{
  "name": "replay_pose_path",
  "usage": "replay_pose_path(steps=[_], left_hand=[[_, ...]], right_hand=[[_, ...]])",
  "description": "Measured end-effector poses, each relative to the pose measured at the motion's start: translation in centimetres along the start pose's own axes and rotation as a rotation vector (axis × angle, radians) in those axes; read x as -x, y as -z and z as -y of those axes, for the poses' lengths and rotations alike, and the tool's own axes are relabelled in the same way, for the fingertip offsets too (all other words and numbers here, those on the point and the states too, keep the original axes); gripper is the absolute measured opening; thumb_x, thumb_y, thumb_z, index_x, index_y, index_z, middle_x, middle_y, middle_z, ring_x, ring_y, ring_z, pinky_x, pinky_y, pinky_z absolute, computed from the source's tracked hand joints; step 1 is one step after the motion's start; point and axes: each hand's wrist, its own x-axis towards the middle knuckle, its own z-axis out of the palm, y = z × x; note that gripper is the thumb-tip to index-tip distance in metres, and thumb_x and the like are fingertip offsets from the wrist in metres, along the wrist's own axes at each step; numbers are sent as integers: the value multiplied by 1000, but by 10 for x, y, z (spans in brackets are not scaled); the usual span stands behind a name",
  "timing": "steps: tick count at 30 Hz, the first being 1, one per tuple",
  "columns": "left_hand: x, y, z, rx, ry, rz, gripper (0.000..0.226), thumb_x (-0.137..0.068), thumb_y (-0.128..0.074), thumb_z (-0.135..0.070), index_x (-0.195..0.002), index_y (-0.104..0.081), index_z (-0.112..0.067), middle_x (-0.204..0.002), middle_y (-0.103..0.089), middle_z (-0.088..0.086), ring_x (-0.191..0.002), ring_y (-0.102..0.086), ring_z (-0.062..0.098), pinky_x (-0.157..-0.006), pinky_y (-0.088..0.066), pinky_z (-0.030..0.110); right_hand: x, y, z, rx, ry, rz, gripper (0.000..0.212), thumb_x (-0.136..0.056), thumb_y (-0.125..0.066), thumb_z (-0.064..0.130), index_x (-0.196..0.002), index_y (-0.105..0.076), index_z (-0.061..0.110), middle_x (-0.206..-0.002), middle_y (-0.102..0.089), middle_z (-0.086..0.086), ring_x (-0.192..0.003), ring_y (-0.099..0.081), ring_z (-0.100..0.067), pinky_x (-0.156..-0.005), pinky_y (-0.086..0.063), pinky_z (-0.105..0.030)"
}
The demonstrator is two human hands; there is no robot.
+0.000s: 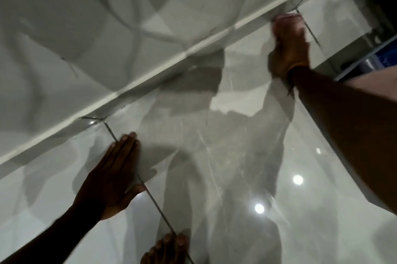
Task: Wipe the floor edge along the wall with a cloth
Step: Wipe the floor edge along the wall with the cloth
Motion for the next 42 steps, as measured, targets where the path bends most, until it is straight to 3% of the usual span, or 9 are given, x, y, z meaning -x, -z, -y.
replay_pose_path(steps=[3,6,11,15,24,30,36,39,42], left_hand=[[0,-6,5,-39,-20,11,97,-101,-25,-71,-163,-18,3,-176,-12,22,-163,-12,37,-131,-15,48],[0,-5,9,-49,-31,21,96,-101,-23,-71,-165,-14,0,-177,-8,20,-164,-10,36,-132,-13,46],[-1,0,2,-12,-6,18,95,-102,-27,-70,-164,-16,0,-177,-9,18,-164,-12,36,-133,-12,45],[-4,4,0,-1,16,23,94,-102,-25,-70,-164,-19,1,-177,-11,18,-164,-13,35,-133,-12,44],[-13,0,-2,-94,66,18,100,-85,-45,-61,-160,-30,4,-171,-26,23,-157,-30,38,-129,-15,46],[-10,-7,3,-60,47,21,105,-87,-47,-67,-164,-20,-2,-175,-16,18,-162,-19,35,-131,-18,50],[-7,-13,5,-76,22,-29,94,-99,-35,-67,-161,-25,4,-169,-25,28,-159,-25,41,-129,-25,53],[-4,-17,4,-85,33,-33,95,-101,-27,-68,-161,-18,5,-168,-26,33,-158,-26,44,-128,-26,55],[-2,-18,3,-47,70,-34,100,-98,-28,-71,-164,-12,3,-175,-11,25,-163,-14,38,-131,-21,53]], right_hand=[[-46,10,-14,92,-255,137,79,-93,-23,36,-155,-20,-13,-162,-24,-38,-150,-28,-54,-131,-15,-59],[-19,7,9,18,-257,60,74,-102,-40,26,-164,-6,4,-171,-9,-27,-158,-12,-49,-133,-10,-59],[84,-21,100,33,156,93,69,-102,-30,23,-167,-6,25,-177,-1,-11,-164,-3,-36,-132,-12,-51],[83,-21,96,-19,527,87,69,-99,-47,12,-162,-30,35,-173,-27,0,-160,-23,-36,-129,-24,-56],[2,-6,21,-184,-249,20,56,-113,-26,24,-167,-14,18,-176,-8,-10,-164,-7,-32,-134,-3,-52],[66,-28,155,-260,-450,-123,64,-107,-32,34,-167,-11,25,-177,-3,-8,-163,-6,-39,-132,-12,-54],[205,-63,318,-387,35,71,66,-104,-45,33,-165,-24,21,-174,-18,-13,-160,-13,-44,-131,-15,-60],[207,-69,304,-333,411,98,57,-104,-45,29,-160,-37,30,-171,-32,0,-161,-20,-37,-130,-20,-56],[175,-68,255,-261,416,90,64,-100,-43,14,-160,-37,35,-172,-29,4,-162,-17,-36,-132,-15,-54]])
